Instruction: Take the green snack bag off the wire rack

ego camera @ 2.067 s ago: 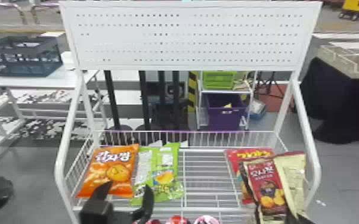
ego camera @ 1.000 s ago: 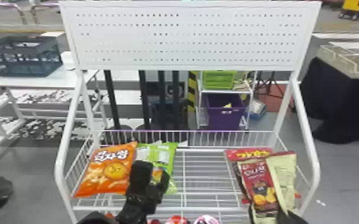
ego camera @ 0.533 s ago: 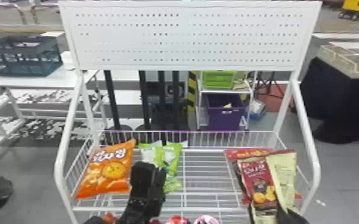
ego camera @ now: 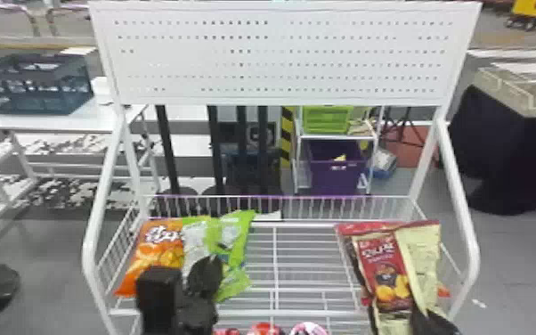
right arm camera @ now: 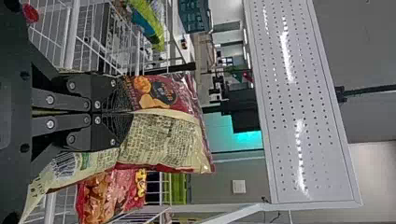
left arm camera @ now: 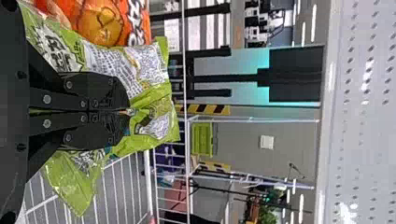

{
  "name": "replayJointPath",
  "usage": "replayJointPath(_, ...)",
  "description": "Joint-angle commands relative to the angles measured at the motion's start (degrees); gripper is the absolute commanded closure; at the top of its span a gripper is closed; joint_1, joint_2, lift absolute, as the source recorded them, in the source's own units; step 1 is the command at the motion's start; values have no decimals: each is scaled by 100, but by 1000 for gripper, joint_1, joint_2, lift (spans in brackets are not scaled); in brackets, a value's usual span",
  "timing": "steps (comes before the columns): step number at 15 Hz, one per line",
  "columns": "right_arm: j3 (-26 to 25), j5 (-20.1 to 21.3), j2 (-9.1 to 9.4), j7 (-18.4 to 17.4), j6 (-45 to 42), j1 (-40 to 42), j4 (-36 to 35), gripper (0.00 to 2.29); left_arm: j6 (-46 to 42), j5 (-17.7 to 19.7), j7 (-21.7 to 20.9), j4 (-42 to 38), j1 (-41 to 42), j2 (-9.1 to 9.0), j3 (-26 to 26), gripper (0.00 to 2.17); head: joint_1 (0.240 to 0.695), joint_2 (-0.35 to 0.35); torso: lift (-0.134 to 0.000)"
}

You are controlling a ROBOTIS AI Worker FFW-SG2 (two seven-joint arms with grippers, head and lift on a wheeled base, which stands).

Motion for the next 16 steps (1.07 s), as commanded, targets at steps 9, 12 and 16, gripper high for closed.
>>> replayJointPath(9,89,30,-38,0,18,20,-97,2243,-2735,-518,-47,-1262,2753,222,1507,1895,499,0,0)
replayJointPath(12,89,30,-38,0,18,38,-106,2243,-3086,-359,-275,-1359,3271,28,2228,1895,499,0,0)
replayJointPath(16,107,56,-11,0,18,38,-133,2243,-3279,-316,-407,-1385,3509,-104,2430,1895,499,0,0)
